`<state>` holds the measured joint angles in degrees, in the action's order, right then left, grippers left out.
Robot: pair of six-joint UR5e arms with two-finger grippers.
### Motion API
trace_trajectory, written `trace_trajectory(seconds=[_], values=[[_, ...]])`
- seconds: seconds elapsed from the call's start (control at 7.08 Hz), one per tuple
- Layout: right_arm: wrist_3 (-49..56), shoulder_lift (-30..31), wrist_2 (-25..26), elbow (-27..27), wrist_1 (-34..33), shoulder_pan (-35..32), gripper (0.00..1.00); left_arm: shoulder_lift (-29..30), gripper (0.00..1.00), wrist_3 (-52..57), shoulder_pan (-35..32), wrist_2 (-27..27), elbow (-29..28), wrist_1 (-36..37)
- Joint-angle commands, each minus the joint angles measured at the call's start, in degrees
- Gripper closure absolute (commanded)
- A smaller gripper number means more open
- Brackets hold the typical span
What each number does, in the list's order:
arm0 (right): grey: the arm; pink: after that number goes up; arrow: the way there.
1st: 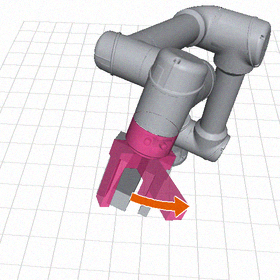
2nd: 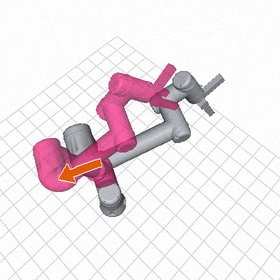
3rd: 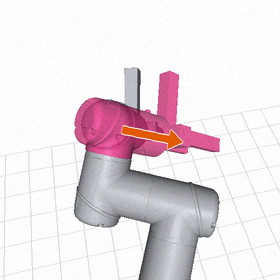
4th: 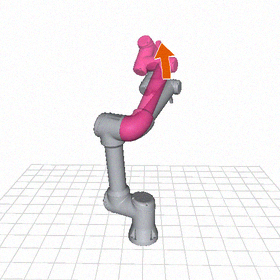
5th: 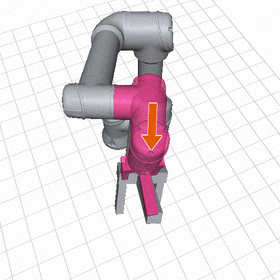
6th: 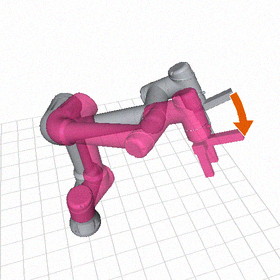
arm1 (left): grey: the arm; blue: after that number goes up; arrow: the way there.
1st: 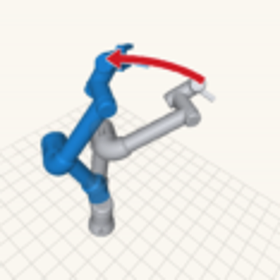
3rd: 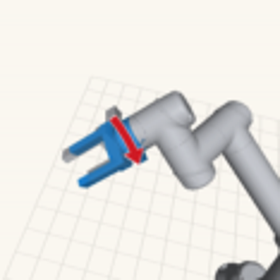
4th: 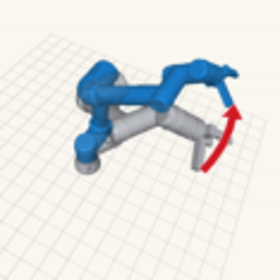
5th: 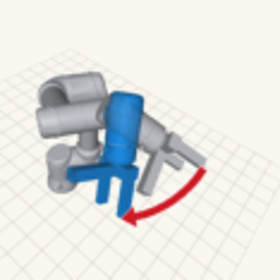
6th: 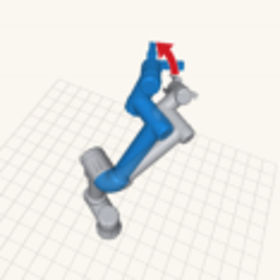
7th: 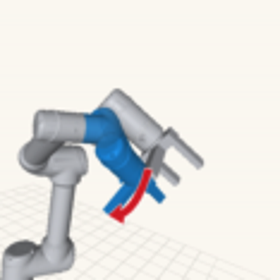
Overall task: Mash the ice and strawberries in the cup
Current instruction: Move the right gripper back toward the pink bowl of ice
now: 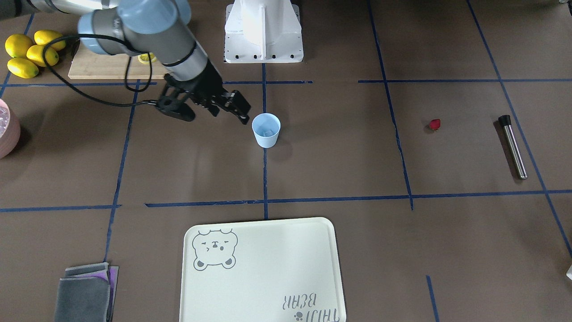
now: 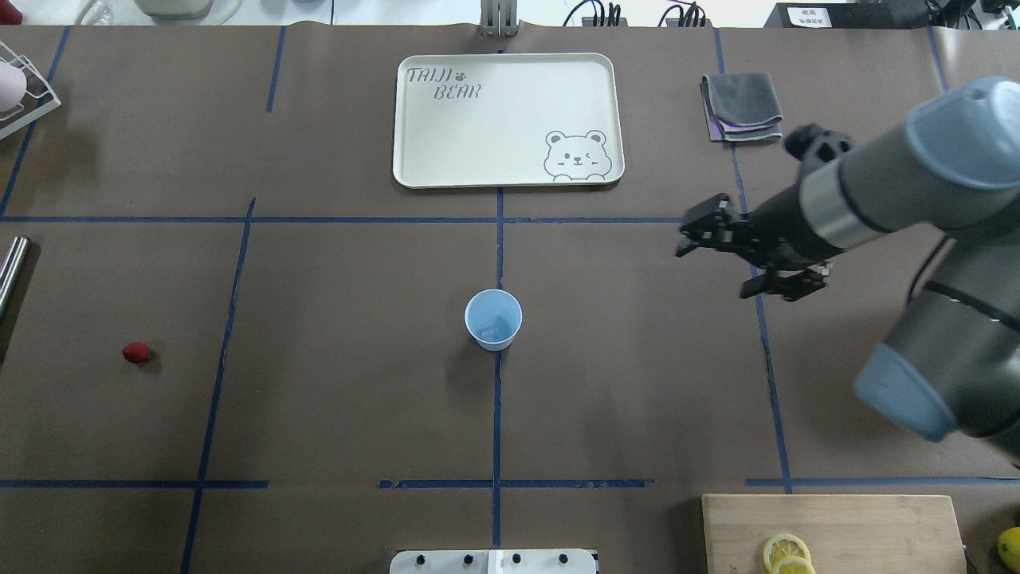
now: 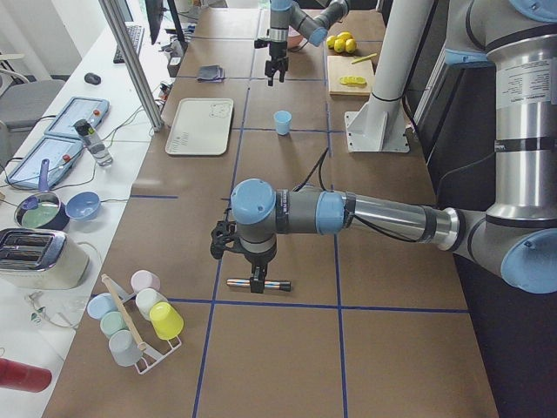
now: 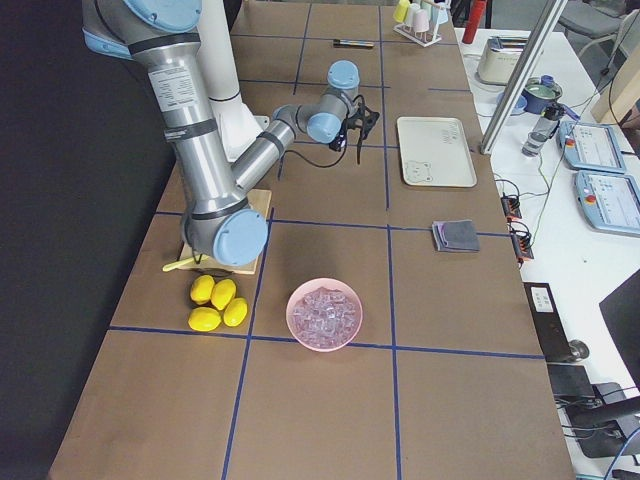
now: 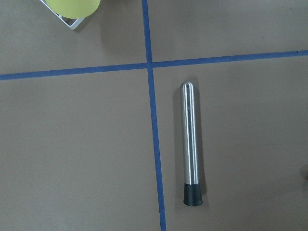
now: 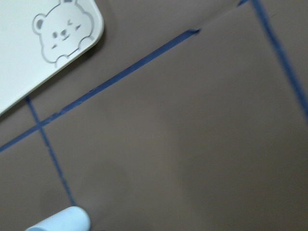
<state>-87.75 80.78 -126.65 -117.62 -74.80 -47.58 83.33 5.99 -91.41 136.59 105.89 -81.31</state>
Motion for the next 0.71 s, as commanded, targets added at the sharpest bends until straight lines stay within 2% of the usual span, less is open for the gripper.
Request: trace_trajectory(seconds=[0.0,0.14,0.28,0.57], values=[[31.07,17.07,-7.53,-0.09,0.18,-14.05,0.01,-0.01,0.00,-0.01,0.00,-0.01,0.02,-0.26],[44.46,20.53,-9.21,3.77,0.18,-20.12,0.01,-0.01,0.00,-0.01,0.00,-0.01,0.02,-0.26],[56.42,21.34,-9.32,7.98,-0.08,-24.62,0.01,-0.01,0.00,-0.01,0.00,0.08,0.02,-0.26],[70.63,20.91,-8.62,14.76,0.27,-27.47,0.01,-0.01,0.00,-0.01,0.00,-0.01,0.11,-0.26]])
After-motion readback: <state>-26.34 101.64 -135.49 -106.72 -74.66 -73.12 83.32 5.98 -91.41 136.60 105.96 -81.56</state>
